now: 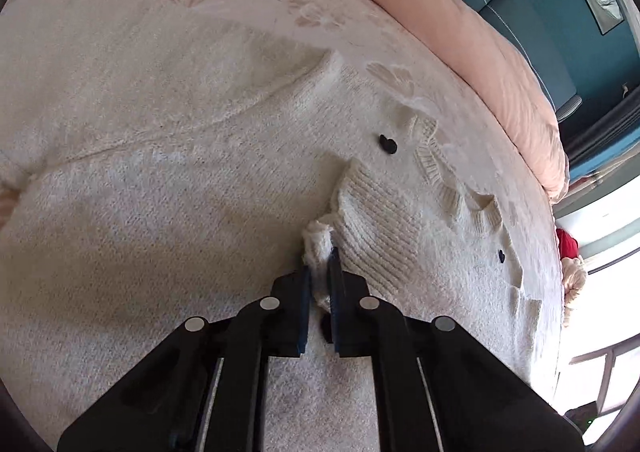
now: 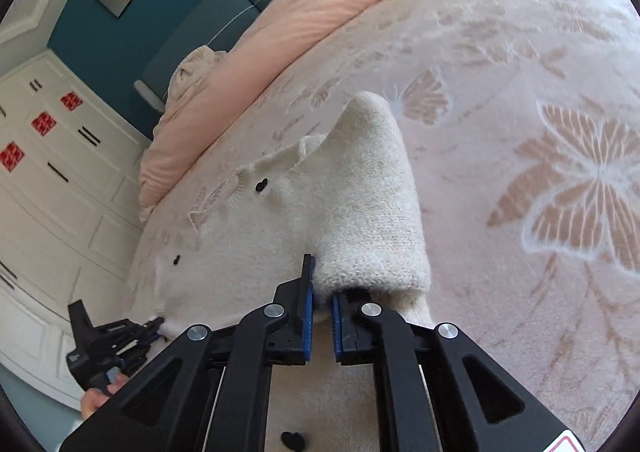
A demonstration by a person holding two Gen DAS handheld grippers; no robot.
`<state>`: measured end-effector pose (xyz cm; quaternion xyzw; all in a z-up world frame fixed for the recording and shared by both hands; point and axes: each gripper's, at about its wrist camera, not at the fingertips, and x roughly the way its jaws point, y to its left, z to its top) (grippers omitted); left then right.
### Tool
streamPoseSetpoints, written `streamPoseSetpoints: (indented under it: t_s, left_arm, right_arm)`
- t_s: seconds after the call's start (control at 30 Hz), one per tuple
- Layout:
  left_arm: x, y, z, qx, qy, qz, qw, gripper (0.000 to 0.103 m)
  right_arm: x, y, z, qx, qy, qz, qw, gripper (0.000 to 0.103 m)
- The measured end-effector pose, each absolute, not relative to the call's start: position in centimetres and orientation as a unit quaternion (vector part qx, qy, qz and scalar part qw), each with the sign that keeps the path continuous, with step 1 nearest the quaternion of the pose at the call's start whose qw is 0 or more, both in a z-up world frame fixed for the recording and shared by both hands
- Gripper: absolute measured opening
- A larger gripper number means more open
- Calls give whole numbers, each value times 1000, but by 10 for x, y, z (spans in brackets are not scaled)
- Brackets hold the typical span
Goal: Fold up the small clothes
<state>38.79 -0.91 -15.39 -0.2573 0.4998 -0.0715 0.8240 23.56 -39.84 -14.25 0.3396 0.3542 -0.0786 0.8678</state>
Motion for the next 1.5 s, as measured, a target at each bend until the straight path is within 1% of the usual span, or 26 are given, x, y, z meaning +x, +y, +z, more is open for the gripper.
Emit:
streamPoseSetpoints:
  t_s: [0.07, 0.1, 0.17, 0.2, 0.27, 0.3, 0.33, 0.37, 0.4, 0.5, 0.6, 0.7, 0.77, 0.8, 0.83, 0.87, 0.9, 0.97, 1.03, 1.13, 1.23, 1.3, 1.37, 1.4, 1.43, 1.5]
  left_arm:
    - [386, -8, -156, -260, 500, -69, 823, 9]
    - [385, -6, -156, -268, 500, -69, 821, 9]
    - [382, 3, -153, -300, 498, -75, 810, 12]
    - [379, 13, -149, -322, 491, -81, 805, 17]
    - [363, 45, -140, -362, 467, -79, 803, 33]
    - [355, 66, -136, -380, 453, -67, 804, 48]
    - [348, 91, -134, -394, 443, -45, 804, 60]
    - [342, 120, -133, -405, 434, -21, 804, 63]
    - [336, 153, -133, -417, 425, 6, 803, 64]
    - [324, 259, -132, -441, 396, 107, 799, 64]
    - [319, 357, -133, -459, 370, 203, 782, 65]
    - [324, 421, -147, -505, 356, 229, 752, 65]
    - [331, 435, -149, -527, 350, 234, 738, 64]
    - [337, 435, -147, -521, 352, 238, 740, 59]
    - [346, 434, -143, -510, 357, 234, 746, 34]
    - [357, 430, -141, -499, 375, 221, 749, 16]
    - [366, 425, -139, -492, 390, 213, 749, 10]
    - [371, 405, -114, -470, 374, 203, 773, 10]
    - [380, 368, -77, -427, 359, 162, 814, 9]
    - [381, 282, -13, -362, 334, 61, 868, 9]
    - [373, 170, 21, -315, 342, -61, 883, 10]
    - [364, 97, 19, -298, 367, -133, 871, 14]
    - [350, 32, -1, -284, 397, -183, 853, 20]
    - [345, 8, -16, -280, 412, -202, 843, 36]
    - [336, -13, -35, -271, 432, -207, 835, 54]
    - [314, -38, -69, -269, 462, -206, 820, 56]
  right_arm:
    - [246, -401, -167, 333, 417, -84, 841, 7]
    - [241, -404, -164, 343, 400, -86, 846, 5]
    - [232, -399, -145, 327, 404, -103, 848, 17]
    - [225, -394, -135, 315, 401, -110, 853, 19]
    - [202, -377, -116, 288, 393, -111, 866, 24]
    - [191, -366, -110, 273, 393, -109, 871, 26]
    - [178, -354, -104, 257, 396, -108, 875, 34]
    - [166, -342, -103, 244, 402, -102, 877, 38]
    - [154, -329, -102, 230, 412, -95, 877, 44]
    - [119, -292, -106, 195, 446, -77, 870, 45]
    - [92, -266, -115, 205, 476, -63, 853, 50]
    - [78, -247, -127, 235, 507, -57, 827, 51]
    - [75, -239, -124, 237, 511, -63, 824, 53]
    - [76, -235, -121, 236, 512, -63, 823, 53]
    - [77, -232, -118, 235, 514, -61, 823, 53]
    - [78, -229, -114, 232, 514, -60, 824, 53]
    - [80, -227, -110, 227, 512, -59, 826, 53]
    - [81, -224, -102, 218, 506, -58, 832, 56]
    - [81, -225, -98, 219, 500, -58, 836, 57]
    - [82, -227, -96, 222, 494, -57, 839, 57]
    - [80, -232, -95, 240, 484, -58, 840, 57]
    - [77, -237, -94, 247, 476, -61, 842, 57]
    - [76, -243, -94, 249, 473, -67, 843, 57]
    - [75, -247, -95, 252, 473, -70, 841, 57]
    - [74, -252, -96, 255, 473, -74, 840, 57]
    - [73, -263, -94, 259, 470, -80, 840, 57]
